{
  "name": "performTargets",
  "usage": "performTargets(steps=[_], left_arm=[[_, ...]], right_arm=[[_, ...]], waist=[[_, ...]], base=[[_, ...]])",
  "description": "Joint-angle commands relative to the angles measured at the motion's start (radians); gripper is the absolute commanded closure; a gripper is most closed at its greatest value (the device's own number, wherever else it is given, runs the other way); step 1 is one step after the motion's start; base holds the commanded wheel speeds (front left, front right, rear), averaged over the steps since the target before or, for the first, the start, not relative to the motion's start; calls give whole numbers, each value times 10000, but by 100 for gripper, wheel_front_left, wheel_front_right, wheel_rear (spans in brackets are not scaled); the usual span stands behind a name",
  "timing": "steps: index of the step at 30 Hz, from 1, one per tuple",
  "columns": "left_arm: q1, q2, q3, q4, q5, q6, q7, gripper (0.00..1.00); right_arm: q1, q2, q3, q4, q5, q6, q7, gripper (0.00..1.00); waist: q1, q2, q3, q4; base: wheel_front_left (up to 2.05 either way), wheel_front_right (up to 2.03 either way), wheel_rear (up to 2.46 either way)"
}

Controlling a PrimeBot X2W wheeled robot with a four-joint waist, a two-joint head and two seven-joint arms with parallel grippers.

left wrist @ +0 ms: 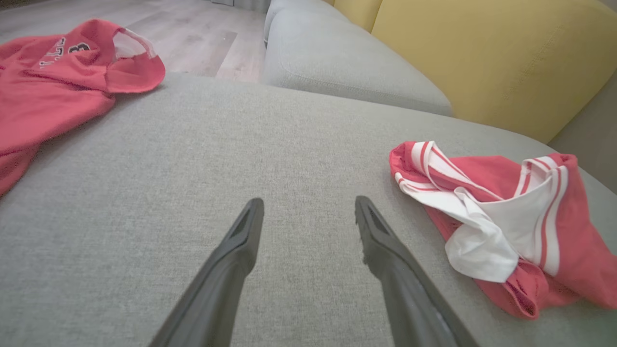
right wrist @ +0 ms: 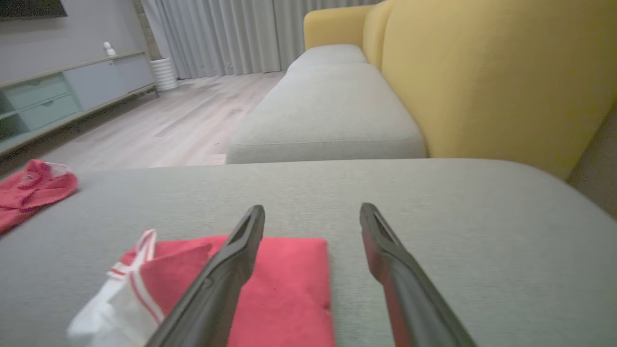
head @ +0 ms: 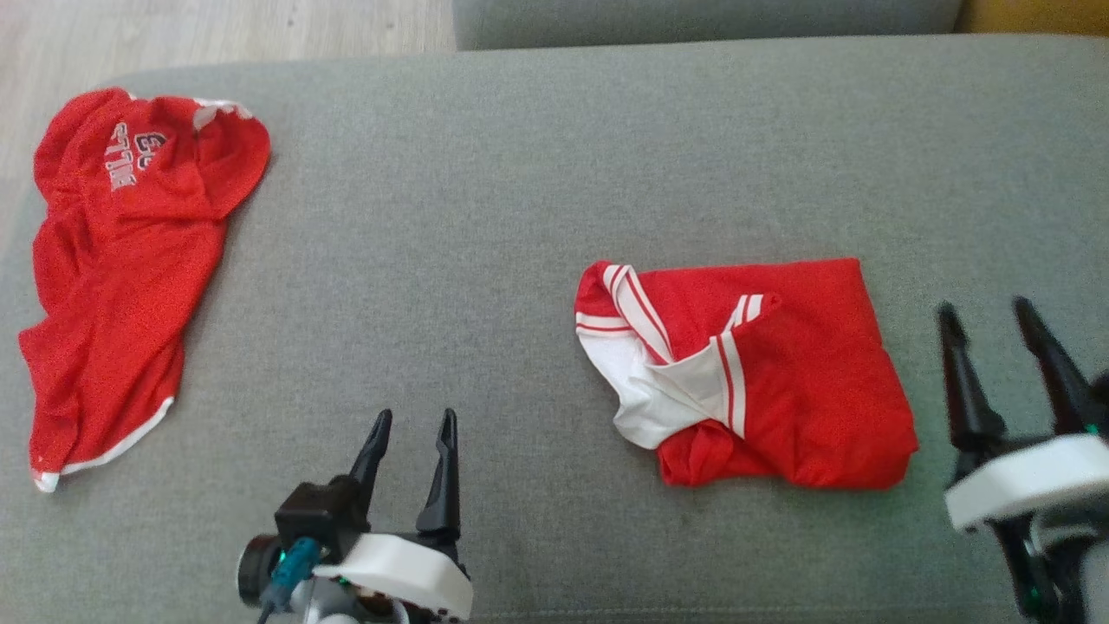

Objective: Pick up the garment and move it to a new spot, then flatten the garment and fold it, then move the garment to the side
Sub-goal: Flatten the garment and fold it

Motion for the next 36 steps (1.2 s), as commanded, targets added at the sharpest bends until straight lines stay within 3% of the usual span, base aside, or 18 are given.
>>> performTargets(steps=[1, 5, 11, 12, 13, 14, 22, 27, 36], left_arm=[[-84, -51, 488, -446, 197, -9, -124, 0], [198, -51, 826, -556, 567, 18, -124, 0], [523, -51, 1167, -747, 914, -43, -124, 0], [526, -51, 1199, -787, 942, -43, -124, 0], [514, -51, 1229, -833, 974, -39, -124, 0], [491, -51, 1261, -879, 998, -31, -124, 0], [222, -51, 1250, -1052, 1120, -16, -124, 0], [131, -51, 1096, -999, 1080, 45, -124, 0], [203, -51, 1035, -992, 1025, 146, -124, 0]], right_arm=[[157, -226, -213, 103, -562, -7, -797, 0], [694, -203, -649, 1173, -1238, -7, -2060, 0], [652, -170, -514, 2462, -1221, -7, -3012, 0], [539, -195, -380, 2576, -1106, -7, -3015, 28], [399, -260, -187, 2666, -976, -7, -2971, 73], [237, -365, 77, 2762, -817, -7, -2872, 100], [-1609, -1026, 2407, 4549, -239, -7, -1692, 100], [-2275, -1218, 3952, 5554, 130, -7, -1721, 100], [-2491, -1628, 7031, 5258, 853, -7, -1824, 100]], waist=[[0, 0, -226, -51], [0, 0, -527, -50], [0, 0, -582, 29], [0, 0, -543, 52], [0, 0, -484, 72], [0, 0, -422, 89], [0, 0, 63, 227], [0, 0, 107, 458], [0, 0, -77, 748]], base=[[0, 0, 0], [0, 0, 0], [0, 0, 0], [0, 0, 0], [0, 0, 0], [0, 0, 0], [0, 0, 0], [0, 0, 0], [0, 0, 0]])
